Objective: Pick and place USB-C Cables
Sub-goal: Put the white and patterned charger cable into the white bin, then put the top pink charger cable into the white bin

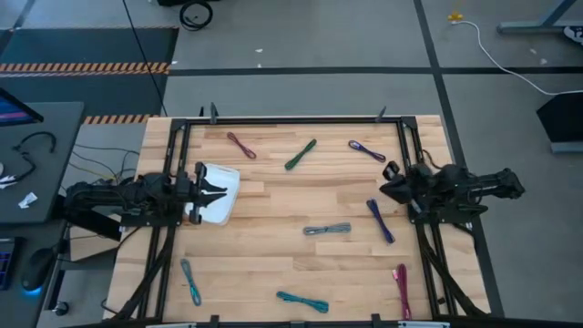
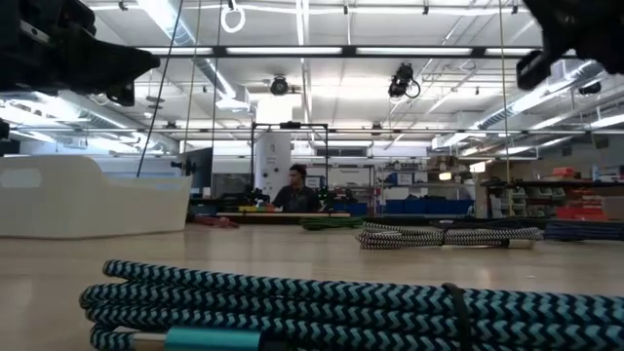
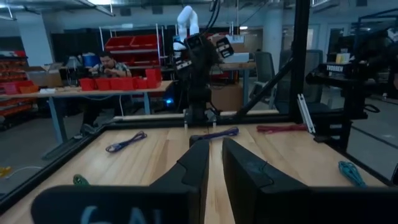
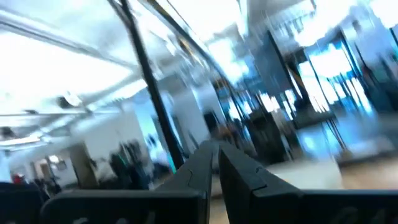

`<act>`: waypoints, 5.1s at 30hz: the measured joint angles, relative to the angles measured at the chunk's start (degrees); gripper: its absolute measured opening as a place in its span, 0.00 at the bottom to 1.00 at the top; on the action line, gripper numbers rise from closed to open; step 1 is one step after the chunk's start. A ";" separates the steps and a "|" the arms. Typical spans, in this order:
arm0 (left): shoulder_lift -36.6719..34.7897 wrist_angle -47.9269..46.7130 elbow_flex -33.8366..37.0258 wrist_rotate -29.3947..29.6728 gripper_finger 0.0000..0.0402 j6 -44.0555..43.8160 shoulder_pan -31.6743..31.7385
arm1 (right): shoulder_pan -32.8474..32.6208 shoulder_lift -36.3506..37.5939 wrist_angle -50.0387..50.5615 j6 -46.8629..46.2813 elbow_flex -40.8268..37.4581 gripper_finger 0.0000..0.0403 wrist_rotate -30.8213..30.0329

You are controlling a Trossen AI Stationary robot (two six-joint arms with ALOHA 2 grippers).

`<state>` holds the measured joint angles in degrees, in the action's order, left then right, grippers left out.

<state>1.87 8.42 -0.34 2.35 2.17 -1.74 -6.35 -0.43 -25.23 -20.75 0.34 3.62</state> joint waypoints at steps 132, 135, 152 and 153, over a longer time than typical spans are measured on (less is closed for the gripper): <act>35.04 -17.59 -35.41 12.44 0.43 -8.85 -0.11 | 10.84 -146.37 15.42 93.73 117.96 0.43 3.09; 34.23 -17.14 -35.42 12.46 0.43 -10.21 -0.11 | 10.79 -143.17 19.53 83.83 117.96 0.46 2.75; 27.98 -19.08 -35.45 17.38 0.43 -10.61 -0.11 | 6.35 -128.62 63.87 40.73 109.03 0.42 12.21; 27.99 -19.57 -35.45 17.38 0.43 -10.60 -0.11 | 6.08 -127.03 64.22 38.49 104.80 0.40 10.09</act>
<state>29.86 -11.16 -35.79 19.73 -8.43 -1.85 -0.26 -127.46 39.00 17.74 105.14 13.70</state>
